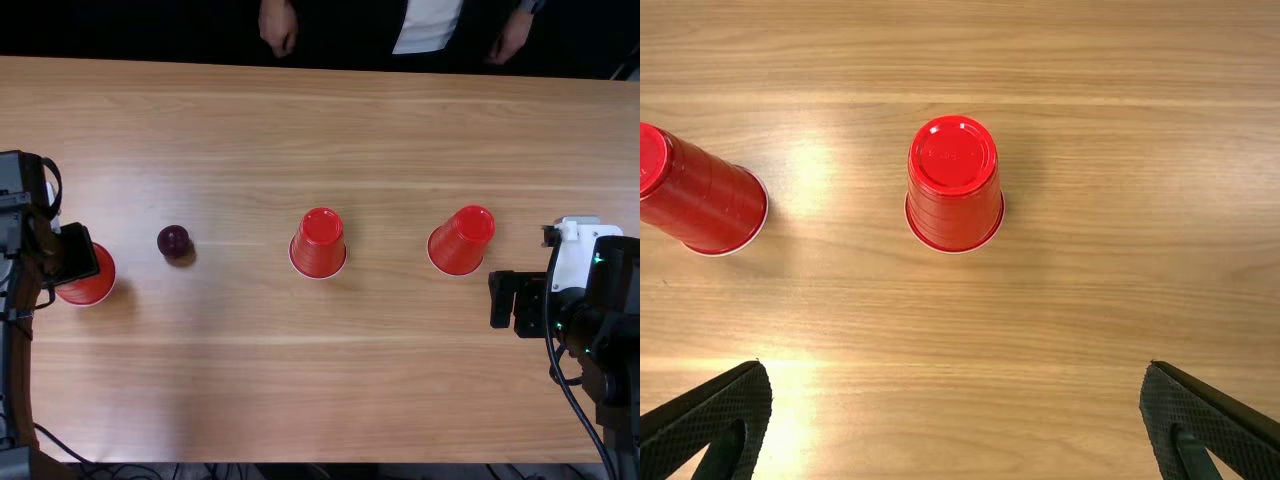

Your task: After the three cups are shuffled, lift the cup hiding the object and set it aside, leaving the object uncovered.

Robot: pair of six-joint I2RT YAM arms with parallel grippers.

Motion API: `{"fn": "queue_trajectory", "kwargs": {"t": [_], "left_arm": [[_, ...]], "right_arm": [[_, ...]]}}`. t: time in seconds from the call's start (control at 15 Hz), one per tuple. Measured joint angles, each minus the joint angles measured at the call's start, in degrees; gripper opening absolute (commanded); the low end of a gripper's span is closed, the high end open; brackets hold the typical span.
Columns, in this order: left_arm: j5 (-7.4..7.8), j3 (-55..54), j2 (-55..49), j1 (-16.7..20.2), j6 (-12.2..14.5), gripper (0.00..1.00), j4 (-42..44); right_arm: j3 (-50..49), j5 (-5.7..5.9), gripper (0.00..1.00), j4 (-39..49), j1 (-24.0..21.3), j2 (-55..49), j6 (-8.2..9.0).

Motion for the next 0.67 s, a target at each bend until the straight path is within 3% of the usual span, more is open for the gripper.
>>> {"fn": "queue_trajectory", "kwargs": {"t": [0.13,0.33,0.4,0.47,0.53,0.67], "left_arm": [[0.0,-3.13,0.28,0.0,0.02,0.23,2.84],[0.02,-6.36,2.86,0.0,0.02,0.37,7.37],[0.0,-6.45,2.89,0.0,0.0,0.49,7.48],[0.0,-6.45,2.86,0.0,-0.02,0.62,7.69],[-0.02,-6.45,2.86,0.0,-0.09,1.0,7.65],[0.0,-6.45,2.99,0.0,-0.13,1.0,7.67]], "right_arm": [[0.0,0.0,1.0,-0.15,0.0,0.0,-0.02],[0.0,0.0,1.0,-0.39,0.0,0.0,-0.02],[0.0,-0.02,1.0,-0.42,0.0,0.0,-0.02],[0.0,-0.02,1.0,-0.42,0.0,0.0,0.0],[0.0,-0.02,1.0,-0.44,0.0,0.0,-0.04],[0.0,-0.02,1.0,-0.44,0.0,0.0,-0.04]]}}
